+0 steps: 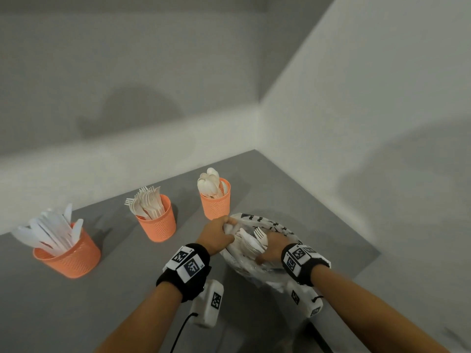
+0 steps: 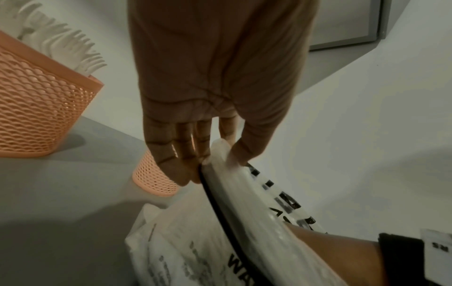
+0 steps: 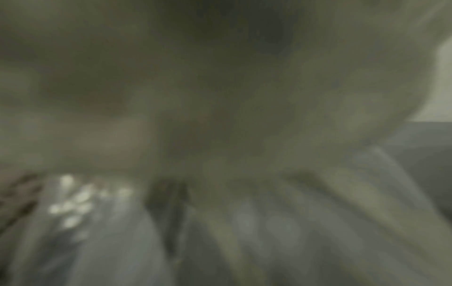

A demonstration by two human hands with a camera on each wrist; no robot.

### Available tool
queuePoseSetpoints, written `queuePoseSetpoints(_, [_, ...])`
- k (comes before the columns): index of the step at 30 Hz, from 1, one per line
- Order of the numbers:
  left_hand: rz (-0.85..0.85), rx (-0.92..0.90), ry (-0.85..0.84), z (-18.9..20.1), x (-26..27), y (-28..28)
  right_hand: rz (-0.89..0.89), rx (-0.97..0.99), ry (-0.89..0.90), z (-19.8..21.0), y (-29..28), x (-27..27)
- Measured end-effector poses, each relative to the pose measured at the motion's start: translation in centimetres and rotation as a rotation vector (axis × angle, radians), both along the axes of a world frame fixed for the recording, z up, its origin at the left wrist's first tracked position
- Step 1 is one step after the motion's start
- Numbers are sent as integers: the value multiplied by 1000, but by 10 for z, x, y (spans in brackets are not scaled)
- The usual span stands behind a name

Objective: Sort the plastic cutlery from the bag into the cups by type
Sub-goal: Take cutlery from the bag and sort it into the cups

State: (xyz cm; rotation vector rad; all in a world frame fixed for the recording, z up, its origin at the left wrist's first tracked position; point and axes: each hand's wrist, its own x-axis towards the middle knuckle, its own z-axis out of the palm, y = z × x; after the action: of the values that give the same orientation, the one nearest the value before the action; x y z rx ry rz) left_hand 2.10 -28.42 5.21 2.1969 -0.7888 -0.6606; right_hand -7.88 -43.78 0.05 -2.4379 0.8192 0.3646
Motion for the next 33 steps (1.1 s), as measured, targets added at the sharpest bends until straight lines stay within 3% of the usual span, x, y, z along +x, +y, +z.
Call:
queuePoseSetpoints(6, [14,12,-5,-6,-5,-1,17,25,71,-3,11,3])
queuePoseSetpoints(10, [2,6,-6,-6,-4,-1,64,-3,-19,-6,23,8])
queuePoseSetpoints(16, [36,-20,10,-8,-1,5,-16,22,-171,-12,28,7])
queuePoseSetpoints(23, [68,-86,73,-7,6,5,31,49,-175,8,17,5])
queuePoseSetpoints(29, [110,-59,-17,-10,7,0,48,48,-82,11,13,0])
queuePoseSetpoints(33, [164,-59,-68,-14,4,-1,60,91,-167,21,16,-7])
